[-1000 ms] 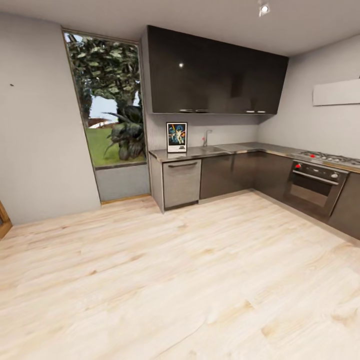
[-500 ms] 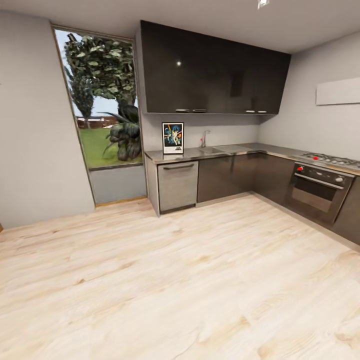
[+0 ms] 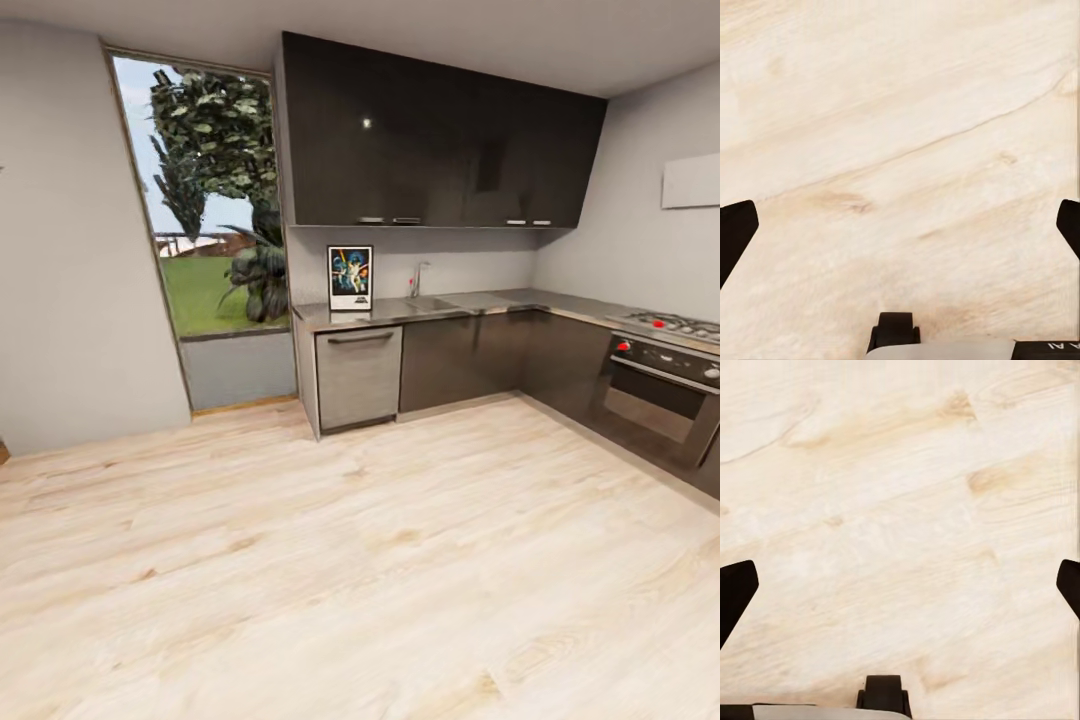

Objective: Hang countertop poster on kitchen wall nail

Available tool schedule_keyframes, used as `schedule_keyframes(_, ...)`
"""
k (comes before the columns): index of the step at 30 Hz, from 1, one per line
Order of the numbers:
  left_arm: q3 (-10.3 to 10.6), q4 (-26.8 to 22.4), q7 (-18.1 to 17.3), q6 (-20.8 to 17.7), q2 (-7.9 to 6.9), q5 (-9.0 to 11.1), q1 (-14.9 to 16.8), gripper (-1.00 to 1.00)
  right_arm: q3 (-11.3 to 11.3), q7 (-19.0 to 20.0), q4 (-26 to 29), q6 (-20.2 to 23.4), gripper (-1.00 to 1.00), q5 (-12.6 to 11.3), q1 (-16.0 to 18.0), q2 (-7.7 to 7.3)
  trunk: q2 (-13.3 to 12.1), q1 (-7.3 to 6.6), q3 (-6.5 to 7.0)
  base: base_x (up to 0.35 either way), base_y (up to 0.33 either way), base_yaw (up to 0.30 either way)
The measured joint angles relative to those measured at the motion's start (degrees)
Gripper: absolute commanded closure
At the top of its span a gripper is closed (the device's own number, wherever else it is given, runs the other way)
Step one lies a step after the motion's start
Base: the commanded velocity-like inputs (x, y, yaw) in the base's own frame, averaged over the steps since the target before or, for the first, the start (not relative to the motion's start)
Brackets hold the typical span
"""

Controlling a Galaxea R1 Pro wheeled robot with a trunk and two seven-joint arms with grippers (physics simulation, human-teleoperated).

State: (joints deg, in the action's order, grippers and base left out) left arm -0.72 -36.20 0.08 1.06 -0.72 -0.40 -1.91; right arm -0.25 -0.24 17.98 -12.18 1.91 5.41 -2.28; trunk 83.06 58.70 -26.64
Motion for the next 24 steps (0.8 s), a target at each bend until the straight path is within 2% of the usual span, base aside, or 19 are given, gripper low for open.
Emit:
schedule_keyframes(20, 0.0, 0.0, 0.0, 0.0, 0.0, 0.0, 0.0, -1.0, 0.0, 0.0, 0.0, 0.0, -1.0, 0.0, 0.0, 0.0, 0.0, 0.0, 0.0, 0.256, -0.241, 0.202)
schedule_keyframes(24, 0.0, 0.0, 0.0, 0.0, 0.0, 0.0, 0.0, -1.0, 0.0, 0.0, 0.0, 0.0, -1.0, 0.0, 0.0, 0.0, 0.0, 0.0, 0.0, 0.254, -0.243, 0.113)
